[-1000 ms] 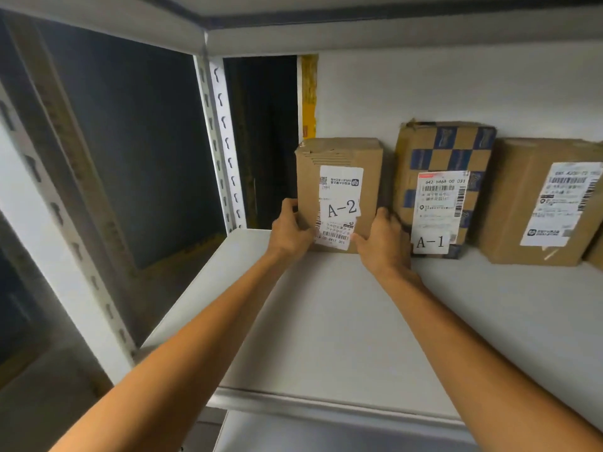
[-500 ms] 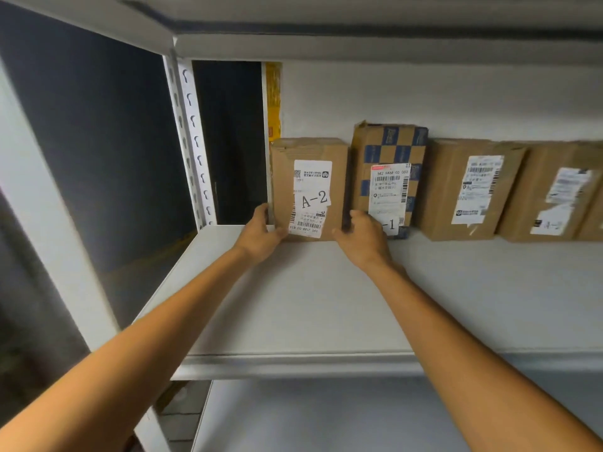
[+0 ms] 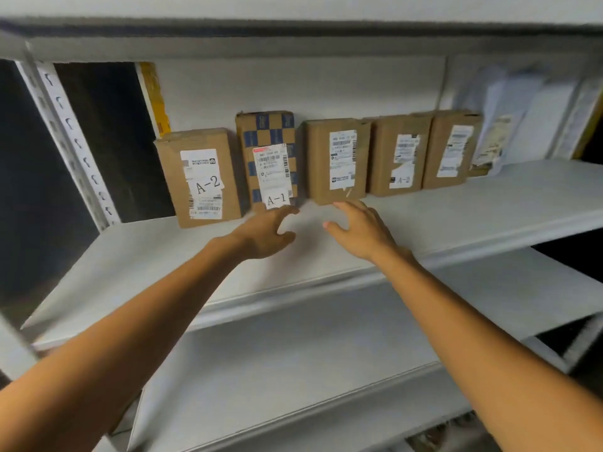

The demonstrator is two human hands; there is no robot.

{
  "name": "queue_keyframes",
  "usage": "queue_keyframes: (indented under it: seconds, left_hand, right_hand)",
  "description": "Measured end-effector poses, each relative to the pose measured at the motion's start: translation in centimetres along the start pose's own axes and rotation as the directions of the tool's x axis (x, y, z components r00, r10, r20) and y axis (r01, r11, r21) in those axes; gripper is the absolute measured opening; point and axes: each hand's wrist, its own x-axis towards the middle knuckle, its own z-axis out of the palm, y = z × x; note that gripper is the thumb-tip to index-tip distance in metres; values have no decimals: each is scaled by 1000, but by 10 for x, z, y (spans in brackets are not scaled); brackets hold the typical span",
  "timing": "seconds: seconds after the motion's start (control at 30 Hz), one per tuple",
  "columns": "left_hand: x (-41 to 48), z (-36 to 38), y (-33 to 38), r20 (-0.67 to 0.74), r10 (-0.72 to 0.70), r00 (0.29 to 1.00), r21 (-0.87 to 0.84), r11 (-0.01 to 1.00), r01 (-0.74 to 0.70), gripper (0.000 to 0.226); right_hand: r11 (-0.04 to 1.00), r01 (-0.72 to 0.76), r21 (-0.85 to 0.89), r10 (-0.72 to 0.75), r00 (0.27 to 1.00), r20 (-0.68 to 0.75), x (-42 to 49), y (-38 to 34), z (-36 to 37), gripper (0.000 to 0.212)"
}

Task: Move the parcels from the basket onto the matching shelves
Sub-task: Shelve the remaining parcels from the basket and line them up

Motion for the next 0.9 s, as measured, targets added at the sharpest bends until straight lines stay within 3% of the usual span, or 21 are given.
queue_keyframes:
  seconds: [0.17,0.27,0.47,0.67,0.9]
  left_hand:
    - [29,35,89,101,178,979,-7,984,-178,55]
    - [56,63,145,146,289,946,-37,957,-287,57]
    - [120,131,257,209,466,860,-218,879,-423,53]
    - [176,225,359,250,581,774,-486,767,-419,47]
    - [182,366,502,437,748,500,-579,659,-480,46]
  right_hand:
    - [989,-143,35,143,990,3,-43,75,-64,67]
    - [971,-205,126,215,974,-66,-68,124,-103,66]
    - [906,-376,195,410,895,-175,-119,226,-164,63]
    - [753,-595,282,656,713,-247,-196,335,-210,60]
    - [457,-842,287,876,370,-308,-310,423,-242,72]
